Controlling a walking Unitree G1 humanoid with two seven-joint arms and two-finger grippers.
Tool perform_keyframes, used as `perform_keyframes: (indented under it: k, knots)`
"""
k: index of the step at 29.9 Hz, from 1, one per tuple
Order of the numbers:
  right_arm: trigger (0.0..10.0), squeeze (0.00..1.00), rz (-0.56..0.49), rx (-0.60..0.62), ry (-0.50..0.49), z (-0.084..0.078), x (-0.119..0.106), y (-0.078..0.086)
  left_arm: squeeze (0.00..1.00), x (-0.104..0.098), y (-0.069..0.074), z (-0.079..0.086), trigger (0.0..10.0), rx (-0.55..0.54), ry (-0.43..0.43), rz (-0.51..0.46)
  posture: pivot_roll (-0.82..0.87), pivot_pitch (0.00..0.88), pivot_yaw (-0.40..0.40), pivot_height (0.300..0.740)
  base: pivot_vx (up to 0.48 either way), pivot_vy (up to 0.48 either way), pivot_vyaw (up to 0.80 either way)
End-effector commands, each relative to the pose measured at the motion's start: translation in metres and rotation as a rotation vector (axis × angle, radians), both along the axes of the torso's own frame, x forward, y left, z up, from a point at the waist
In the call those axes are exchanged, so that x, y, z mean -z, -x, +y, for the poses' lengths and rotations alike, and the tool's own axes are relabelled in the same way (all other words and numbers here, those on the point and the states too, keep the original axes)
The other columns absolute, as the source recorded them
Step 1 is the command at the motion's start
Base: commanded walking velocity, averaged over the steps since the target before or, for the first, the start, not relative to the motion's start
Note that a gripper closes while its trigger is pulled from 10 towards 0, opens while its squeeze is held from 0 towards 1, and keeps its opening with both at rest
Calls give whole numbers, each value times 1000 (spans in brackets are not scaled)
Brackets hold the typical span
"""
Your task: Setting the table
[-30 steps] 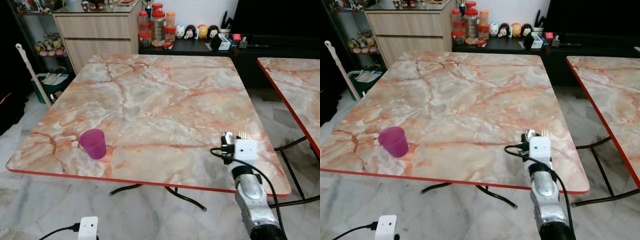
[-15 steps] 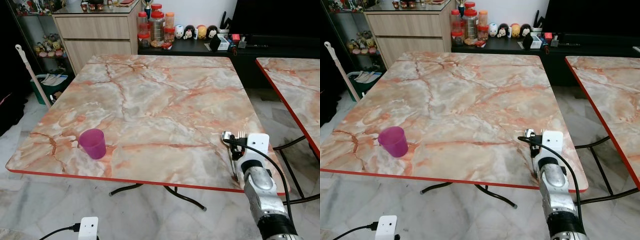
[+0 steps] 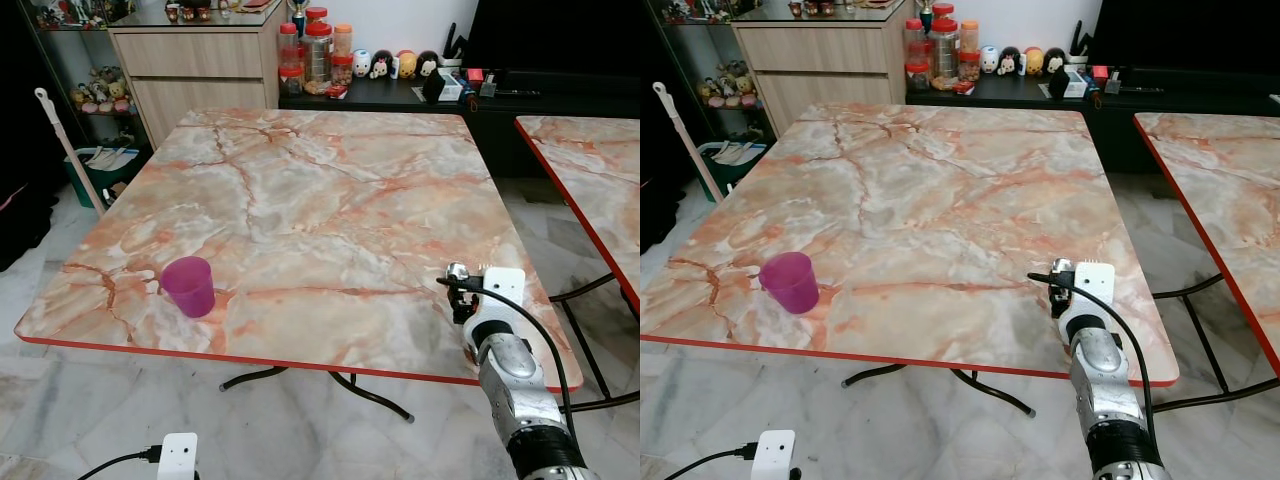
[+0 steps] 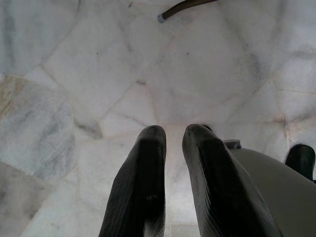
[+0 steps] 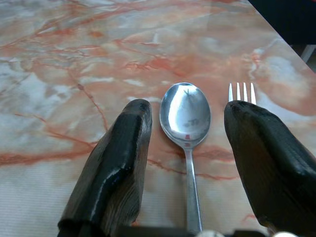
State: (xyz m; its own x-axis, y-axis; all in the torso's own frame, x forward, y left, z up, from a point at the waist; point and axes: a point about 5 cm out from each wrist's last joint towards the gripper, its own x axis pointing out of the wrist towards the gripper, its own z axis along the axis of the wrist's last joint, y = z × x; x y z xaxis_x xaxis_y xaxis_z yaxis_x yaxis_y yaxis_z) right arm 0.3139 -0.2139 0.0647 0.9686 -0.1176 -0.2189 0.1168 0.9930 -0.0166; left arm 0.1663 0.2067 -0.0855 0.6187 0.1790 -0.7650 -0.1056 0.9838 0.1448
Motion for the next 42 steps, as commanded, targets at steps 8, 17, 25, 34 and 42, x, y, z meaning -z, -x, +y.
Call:
perform_keyframes:
  k: [8, 17, 25, 34, 42]
  knots:
    - [10000, 0, 72, 57, -23, -7, 9, 4, 0, 1, 1, -1, 10000, 16, 6, 17, 6, 0, 3, 732, 0, 0, 0]
    - [10000, 0, 115, 37, -35, -2, 16, 5, 0, 2, 3, -1, 10000, 20, 9, 27, 7, 0, 3, 732, 0, 0, 0]
    - [10000, 0, 134, 25, -40, 3, 18, 4, 0, 2, 2, -3, 10000, 26, 14, 29, 7, 0, 3, 732, 0, 0, 0]
    - [10000, 0, 168, 16, -42, 7, 22, 3, 0, 3, 4, -4, 10000, 28, 22, 38, 11, 0, 1, 732, 0, 0, 0]
    - [0, 0, 202, 8, -41, 12, 25, 2, 0, 5, 5, -8, 10000, 43, 47, 55, 13, 0, 1, 732, 0, 0, 0]
